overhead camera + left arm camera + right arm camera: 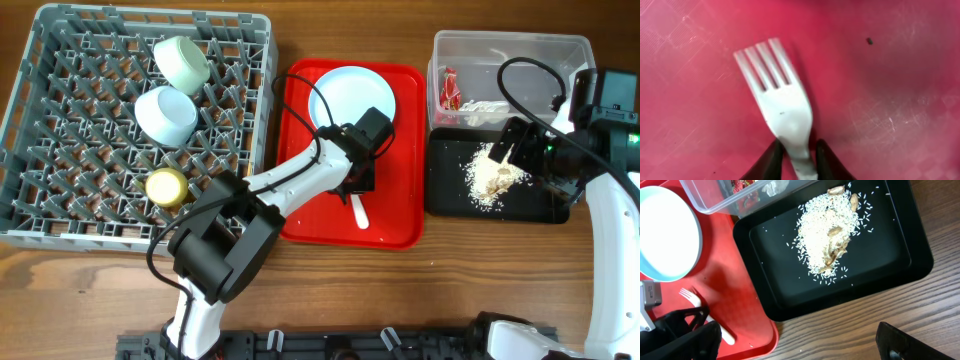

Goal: Sort waste into correct bins and load items into the dishwasher rack
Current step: 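Return the left gripper to the tray and grasp the white plastic fork, then carry the fork into the dish rack and release it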

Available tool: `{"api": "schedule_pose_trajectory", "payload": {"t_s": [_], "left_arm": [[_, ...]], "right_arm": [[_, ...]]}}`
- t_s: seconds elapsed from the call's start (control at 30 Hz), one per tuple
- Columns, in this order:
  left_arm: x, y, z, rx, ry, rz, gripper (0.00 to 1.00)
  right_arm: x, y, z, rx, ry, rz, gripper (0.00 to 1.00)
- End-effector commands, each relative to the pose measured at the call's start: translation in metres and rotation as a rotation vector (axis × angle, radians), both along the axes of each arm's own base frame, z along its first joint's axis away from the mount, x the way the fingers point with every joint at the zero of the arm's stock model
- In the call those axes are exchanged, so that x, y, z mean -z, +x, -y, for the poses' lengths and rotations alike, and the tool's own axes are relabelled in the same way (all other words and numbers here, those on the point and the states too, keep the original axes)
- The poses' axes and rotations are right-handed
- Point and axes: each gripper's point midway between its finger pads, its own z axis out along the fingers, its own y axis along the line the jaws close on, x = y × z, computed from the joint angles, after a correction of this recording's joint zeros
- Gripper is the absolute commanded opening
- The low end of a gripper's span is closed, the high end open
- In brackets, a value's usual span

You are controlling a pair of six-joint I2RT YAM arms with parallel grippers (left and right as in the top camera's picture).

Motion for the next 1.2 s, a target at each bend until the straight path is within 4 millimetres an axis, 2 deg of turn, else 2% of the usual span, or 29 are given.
{"api": "schedule_pose_trajectory", "payload": {"t_s": [0.0, 0.43, 0.63, 0.8, 0.9, 1.0, 1.17], "left_arm": [[0.017, -0.008, 0.0, 0.008, 0.019, -0.041, 0.14], [0.01, -0.006, 0.001, 0.007, 0.007, -0.028, 0.11], [-0.009, -0.003, 0.005, 0.015, -0.023, 0.007, 0.12], [-0.026, 0.0, 0.007, 0.015, -0.05, 0.036, 0.05], [-0.034, 0.002, 0.007, 0.016, -0.061, 0.051, 0.05], [-0.042, 0.005, 0.002, 0.005, -0.059, 0.067, 0.05], [-0.068, 0.014, -0.024, 0.009, -0.038, 0.099, 0.06]], "right_arm": [[-0.008, 0.002, 0.003, -0.011, -0.02, 0.023, 0.99], [-0.008, 0.002, 0.003, -0.012, -0.02, 0.023, 1.0], [-0.008, 0.002, 0.003, -0.011, -0.02, 0.023, 1.0], [-0.008, 0.001, 0.003, -0.012, -0.02, 0.022, 1.0], [-0.008, 0.001, 0.003, -0.011, -0.019, 0.022, 1.0], [-0.008, 0.001, 0.003, -0.012, -0.02, 0.022, 1.0], [-0.008, 0.001, 0.003, -0.012, -0.02, 0.022, 1.0]]}}
